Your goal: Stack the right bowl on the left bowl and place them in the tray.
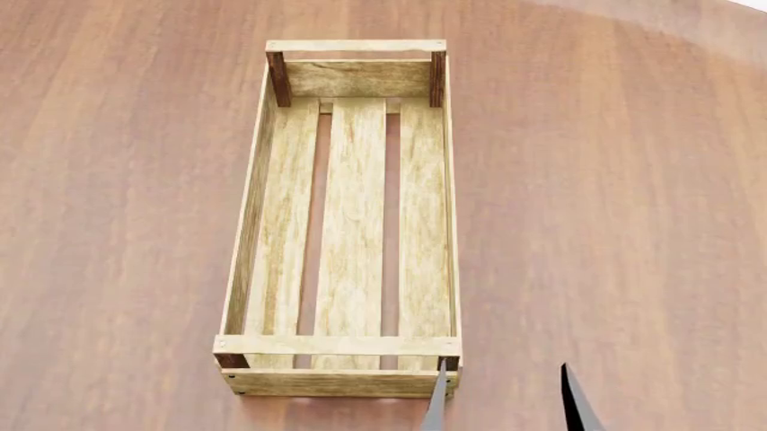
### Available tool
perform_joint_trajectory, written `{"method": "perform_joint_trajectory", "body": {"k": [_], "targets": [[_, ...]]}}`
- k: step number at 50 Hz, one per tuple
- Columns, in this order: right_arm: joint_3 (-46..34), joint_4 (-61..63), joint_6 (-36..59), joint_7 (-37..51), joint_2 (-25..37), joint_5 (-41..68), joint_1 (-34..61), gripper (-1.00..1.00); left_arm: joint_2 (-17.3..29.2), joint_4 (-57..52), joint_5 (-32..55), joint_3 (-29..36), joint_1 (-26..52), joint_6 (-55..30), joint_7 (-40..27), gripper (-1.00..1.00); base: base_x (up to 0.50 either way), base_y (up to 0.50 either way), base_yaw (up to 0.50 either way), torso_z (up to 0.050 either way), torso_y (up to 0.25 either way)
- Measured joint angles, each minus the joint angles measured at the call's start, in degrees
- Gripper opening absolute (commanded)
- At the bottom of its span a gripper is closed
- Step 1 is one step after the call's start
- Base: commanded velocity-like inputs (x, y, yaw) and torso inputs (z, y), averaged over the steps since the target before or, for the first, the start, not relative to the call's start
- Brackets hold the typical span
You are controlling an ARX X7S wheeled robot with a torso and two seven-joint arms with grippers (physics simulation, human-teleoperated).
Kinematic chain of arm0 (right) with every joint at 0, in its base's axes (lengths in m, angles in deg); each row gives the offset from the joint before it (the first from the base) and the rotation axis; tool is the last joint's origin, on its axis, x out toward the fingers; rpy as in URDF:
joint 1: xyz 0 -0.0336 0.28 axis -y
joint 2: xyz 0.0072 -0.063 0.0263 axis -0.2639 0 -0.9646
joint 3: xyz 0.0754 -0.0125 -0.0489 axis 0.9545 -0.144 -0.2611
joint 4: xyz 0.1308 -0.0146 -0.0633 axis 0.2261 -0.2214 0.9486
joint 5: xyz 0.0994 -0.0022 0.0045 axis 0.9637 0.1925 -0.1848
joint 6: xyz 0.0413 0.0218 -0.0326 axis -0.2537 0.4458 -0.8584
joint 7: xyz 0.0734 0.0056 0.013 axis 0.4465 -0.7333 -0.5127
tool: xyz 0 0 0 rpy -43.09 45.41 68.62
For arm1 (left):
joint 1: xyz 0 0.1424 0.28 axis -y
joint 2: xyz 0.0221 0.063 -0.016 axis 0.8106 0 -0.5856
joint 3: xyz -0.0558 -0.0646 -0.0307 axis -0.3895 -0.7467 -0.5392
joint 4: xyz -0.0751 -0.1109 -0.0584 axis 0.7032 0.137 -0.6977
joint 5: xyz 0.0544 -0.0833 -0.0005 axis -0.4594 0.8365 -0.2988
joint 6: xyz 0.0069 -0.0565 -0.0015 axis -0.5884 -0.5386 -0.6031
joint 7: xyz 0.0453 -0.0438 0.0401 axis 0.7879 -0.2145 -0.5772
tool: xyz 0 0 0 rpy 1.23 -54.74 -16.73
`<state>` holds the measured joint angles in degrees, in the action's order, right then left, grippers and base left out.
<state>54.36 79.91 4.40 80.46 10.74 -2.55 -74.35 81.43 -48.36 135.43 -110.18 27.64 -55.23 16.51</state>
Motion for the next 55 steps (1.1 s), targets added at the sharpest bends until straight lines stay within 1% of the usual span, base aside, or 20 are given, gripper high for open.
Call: {"method": "perform_joint_trajectory", "body": {"k": [26,55], "targets": [[-0.62,-0.23,-0.64,0.21,0.29,-0.09,-0.34,1.00,-1.79,2.53,3.08,-9.11,-3.77,0.63,-0.86,-1.00,0.00,0.00,0.00,0.000,0.000],[-1.18,0.05,-0.94,0.72,0.68,-0.37,-0.82,1.00,-3.89,7.63,5.18,-12.27,-4.08,0.63,-1.24,-1.00,0.00,0.00,0.00,0.000,0.001]]}}
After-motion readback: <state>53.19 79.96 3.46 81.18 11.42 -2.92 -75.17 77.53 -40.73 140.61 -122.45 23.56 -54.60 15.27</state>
